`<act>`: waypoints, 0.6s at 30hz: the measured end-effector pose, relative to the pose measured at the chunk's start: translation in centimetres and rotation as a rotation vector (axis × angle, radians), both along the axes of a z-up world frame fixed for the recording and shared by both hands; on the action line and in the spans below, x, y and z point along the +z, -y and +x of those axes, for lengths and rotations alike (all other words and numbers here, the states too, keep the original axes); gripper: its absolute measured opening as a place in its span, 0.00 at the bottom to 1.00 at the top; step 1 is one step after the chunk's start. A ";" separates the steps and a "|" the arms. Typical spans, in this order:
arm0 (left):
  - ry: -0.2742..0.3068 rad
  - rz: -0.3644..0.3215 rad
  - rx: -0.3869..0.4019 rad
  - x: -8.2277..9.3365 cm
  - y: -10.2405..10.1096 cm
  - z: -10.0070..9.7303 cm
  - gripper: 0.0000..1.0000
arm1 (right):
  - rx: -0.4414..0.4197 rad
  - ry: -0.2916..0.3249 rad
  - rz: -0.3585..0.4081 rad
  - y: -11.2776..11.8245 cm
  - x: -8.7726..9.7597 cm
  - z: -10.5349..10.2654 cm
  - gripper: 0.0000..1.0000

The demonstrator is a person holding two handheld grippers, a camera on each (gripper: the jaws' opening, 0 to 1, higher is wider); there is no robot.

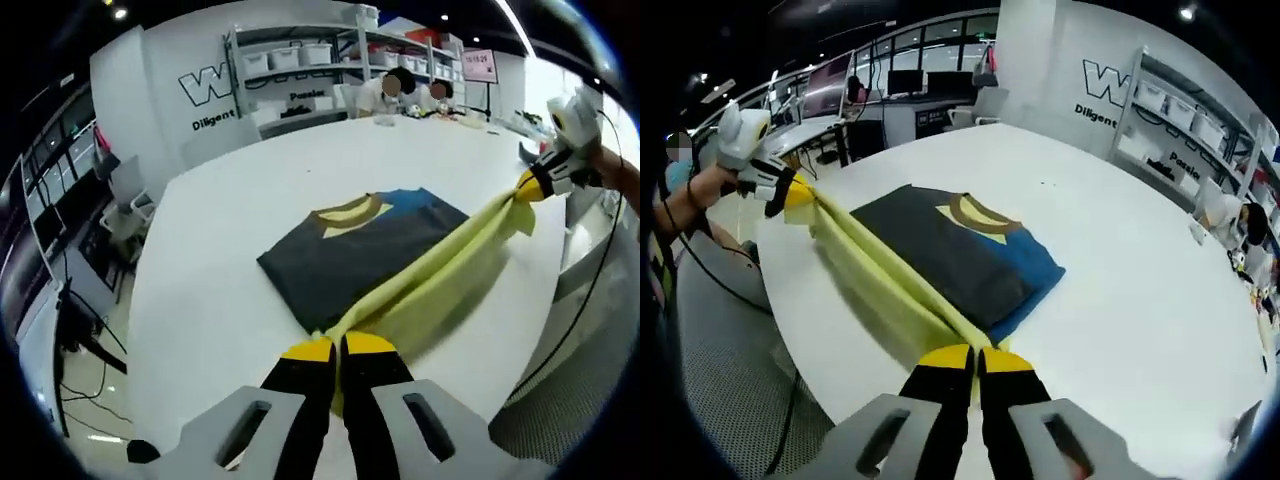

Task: Fold the garment on the visible template until the final outline fits inside the template.

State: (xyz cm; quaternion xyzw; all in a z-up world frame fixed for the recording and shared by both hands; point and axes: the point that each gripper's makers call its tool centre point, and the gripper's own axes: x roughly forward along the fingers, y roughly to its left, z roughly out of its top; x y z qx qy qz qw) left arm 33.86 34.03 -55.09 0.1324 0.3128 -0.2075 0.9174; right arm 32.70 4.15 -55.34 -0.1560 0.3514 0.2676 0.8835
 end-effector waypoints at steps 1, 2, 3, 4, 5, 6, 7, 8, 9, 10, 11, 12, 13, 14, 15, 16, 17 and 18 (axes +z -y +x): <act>0.003 -0.004 0.005 0.1 0.0 0.2 0.06 | -0.005 0.005 0.003 0.0 0.0 0.2 0.00; 0.008 -0.009 0.013 0.1 0.0 0.4 0.06 | -0.009 0.008 0.006 0.0 0.0 0.4 0.00; 0.022 -0.022 0.029 0.3 0.0 0.7 0.06 | -0.016 0.014 0.011 0.1 0.1 0.6 0.00; 0.029 -0.019 0.032 0.3 0.0 0.9 0.06 | -0.024 0.025 0.017 0.1 0.2 0.9 0.00; 0.048 -0.005 0.034 0.4 0.0 1.3 0.06 | -0.028 0.031 0.018 0.0 0.3 1.3 0.00; 0.054 -0.007 0.040 0.5 0.1 1.5 0.06 | -0.036 0.037 0.022 0.1 0.3 1.6 0.00; 0.059 -0.009 0.046 0.6 0.1 1.7 0.06 | -0.044 0.042 0.026 0.1 0.4 1.9 0.00; 0.061 -0.011 0.049 0.6 0.1 1.8 0.06 | -0.045 0.047 0.026 0.1 0.5 2.1 0.00; 0.064 -0.013 0.053 0.7 0.0 1.9 0.06 | -0.048 0.052 0.027 0.1 0.5 2.3 0.00; 0.075 -0.022 0.065 0.9 0.0 2.3 0.06 | -0.052 0.057 0.028 0.0 0.6 2.5 0.00; 0.078 -0.024 0.068 0.9 0.0 2.4 0.06 | -0.054 0.059 0.028 0.0 0.6 2.6 0.00; 0.091 -0.027 0.076 1.1 0.0 2.8 0.06 | -0.059 0.072 0.028 0.1 0.7 3.1 0.00; 0.095 -0.026 0.076 1.2 0.0 2.9 0.06 | -0.060 0.074 0.028 0.1 0.7 3.2 0.00; 0.104 -0.026 0.081 1.3 0.0 3.1 0.06 | -0.063 0.078 0.027 0.1 0.8 3.4 0.00; 0.114 -0.026 0.086 1.5 0.0 3.3 0.06 | -0.065 0.082 0.027 0.1 0.8 3.6 0.00; 0.117 -0.028 0.093 1.5 0.1 3.7 0.06 | -0.073 0.090 0.029 0.1 1.0 4.1 0.00; 0.122 -0.025 0.095 1.5 0.1 3.9 0.06 | -0.077 0.095 0.030 0.2 1.0 4.4 0.00; 0.132 -0.025 0.098 1.6 0.1 4.2 0.06 | -0.082 0.100 0.032 0.2 1.0 4.6 0.00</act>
